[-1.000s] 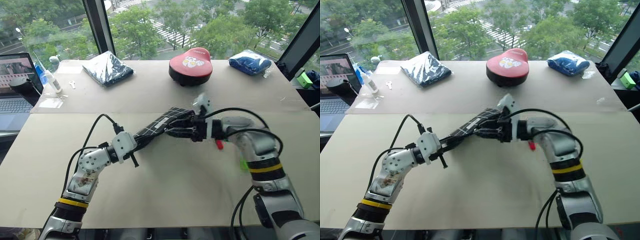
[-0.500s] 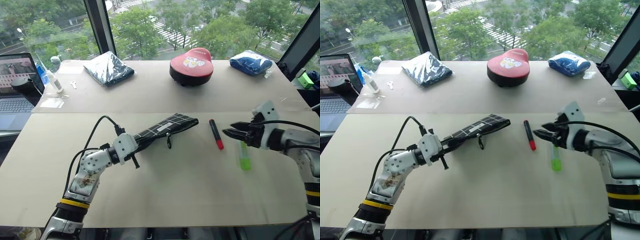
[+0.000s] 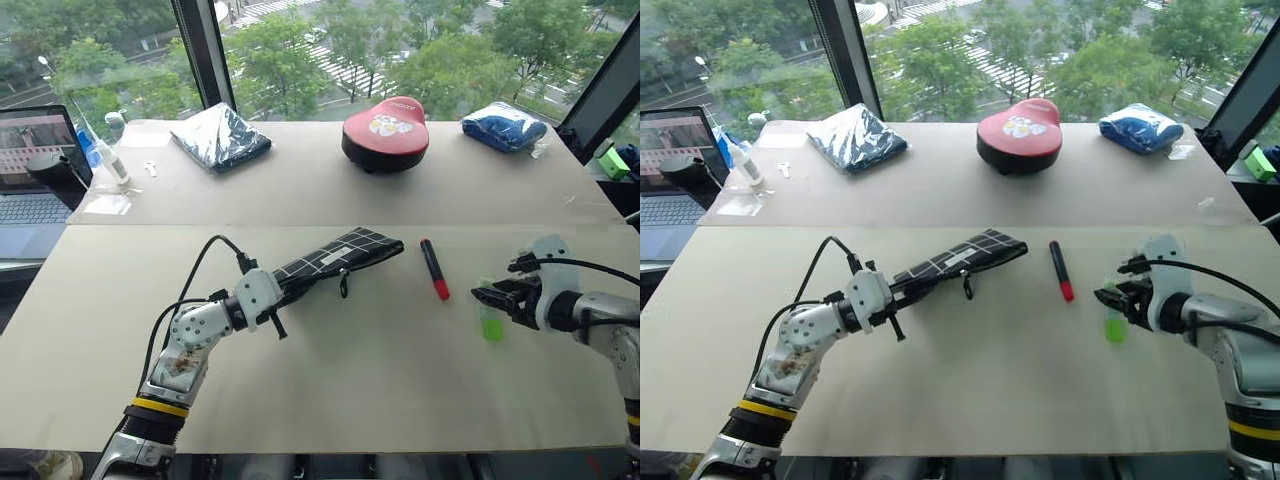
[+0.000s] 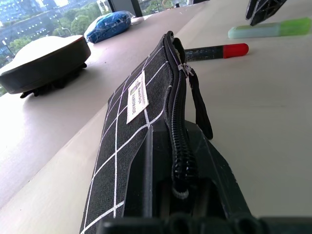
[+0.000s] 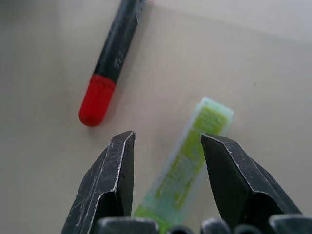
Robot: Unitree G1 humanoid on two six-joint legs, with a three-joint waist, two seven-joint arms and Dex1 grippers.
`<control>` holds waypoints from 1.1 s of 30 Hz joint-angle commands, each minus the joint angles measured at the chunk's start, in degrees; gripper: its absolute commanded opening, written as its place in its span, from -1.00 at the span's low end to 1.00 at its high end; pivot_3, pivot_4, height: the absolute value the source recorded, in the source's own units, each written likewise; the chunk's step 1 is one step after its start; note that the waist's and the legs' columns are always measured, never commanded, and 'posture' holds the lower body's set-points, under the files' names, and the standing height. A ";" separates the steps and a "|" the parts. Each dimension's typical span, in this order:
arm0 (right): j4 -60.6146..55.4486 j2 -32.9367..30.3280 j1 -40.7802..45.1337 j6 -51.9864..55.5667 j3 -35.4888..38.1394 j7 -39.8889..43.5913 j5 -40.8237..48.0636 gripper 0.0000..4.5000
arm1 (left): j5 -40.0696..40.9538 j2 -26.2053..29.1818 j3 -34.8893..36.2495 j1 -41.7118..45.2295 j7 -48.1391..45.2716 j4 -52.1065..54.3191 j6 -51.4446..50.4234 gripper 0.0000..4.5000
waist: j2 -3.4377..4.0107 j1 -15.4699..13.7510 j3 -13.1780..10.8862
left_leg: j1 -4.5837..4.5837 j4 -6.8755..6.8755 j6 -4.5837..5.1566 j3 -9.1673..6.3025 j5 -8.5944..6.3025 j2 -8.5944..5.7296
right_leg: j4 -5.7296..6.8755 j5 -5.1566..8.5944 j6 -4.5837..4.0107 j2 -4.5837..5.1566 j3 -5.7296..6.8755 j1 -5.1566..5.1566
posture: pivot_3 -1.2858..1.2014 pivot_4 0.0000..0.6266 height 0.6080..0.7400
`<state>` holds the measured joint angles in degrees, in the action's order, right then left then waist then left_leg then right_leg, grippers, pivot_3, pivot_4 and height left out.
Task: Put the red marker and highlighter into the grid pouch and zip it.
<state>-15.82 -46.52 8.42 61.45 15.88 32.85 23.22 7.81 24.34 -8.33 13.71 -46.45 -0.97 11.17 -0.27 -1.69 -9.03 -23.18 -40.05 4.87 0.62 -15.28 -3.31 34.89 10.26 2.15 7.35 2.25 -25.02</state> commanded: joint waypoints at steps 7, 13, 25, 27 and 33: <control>-2.31 2.70 -0.49 1.36 1.53 -3.92 0.24 0.07 | 0.36 0.15 0.31 0.94 -0.45 0.64 0.97 -1.00 | 0.00 0.22 0.00 | 0.03 0.00 0.00 0.00 0.00 0.02 | 0.02 0.00 0.00 -0.04 0.00 0.01 | 0.03 -0.52 1.00; -2.79 4.39 -1.88 1.86 0.71 -4.96 0.44 0.07 | 0.39 0.14 0.30 0.68 -0.42 1.17 0.59 -1.00 | 0.00 0.17 0.00 | 0.03 -0.01 0.00 0.00 0.00 0.01 | 0.02 0.00 0.01 -0.04 0.02 0.03 | 0.03 -0.52 1.00; -0.28 2.37 -0.18 -3.99 -4.18 -4.23 -3.06 -0.55 | 0.50 0.37 0.97 0.52 0.29 2.15 0.14 -1.00 | -0.12 0.36 0.03 | 0.41 0.01 0.03 -0.04 -0.02 0.06 | -0.11 0.03 0.04 -0.11 0.07 0.48 | 0.03 -0.52 1.00; 1.76 3.53 4.83 -7.27 -2.57 -5.30 -3.26 -0.55 | 0.49 0.33 1.01 0.52 0.38 2.13 0.16 -1.00 | -0.13 0.66 0.02 | 0.45 0.01 0.03 -0.05 -0.02 0.07 | -0.14 0.03 0.04 -0.13 0.06 0.54 | 0.03 -0.52 1.00; -1.49 0.99 14.27 -14.14 -2.07 5.15 2.46 -0.55 | 0.50 0.38 1.05 0.69 0.30 1.85 0.21 -1.00 | -0.11 1.00 0.00 | 0.40 0.09 0.00 -0.02 0.00 0.07 | -0.08 0.03 0.03 -0.16 0.02 0.37 | 0.03 -0.52 1.00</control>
<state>-13.39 -43.62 21.62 50.44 12.72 33.74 23.78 7.89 24.45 -8.03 13.79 -46.51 -0.76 11.08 -0.38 -0.70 -9.03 -22.79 -39.92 4.87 0.60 -15.28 -3.23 34.79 10.29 2.18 7.18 2.28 -24.66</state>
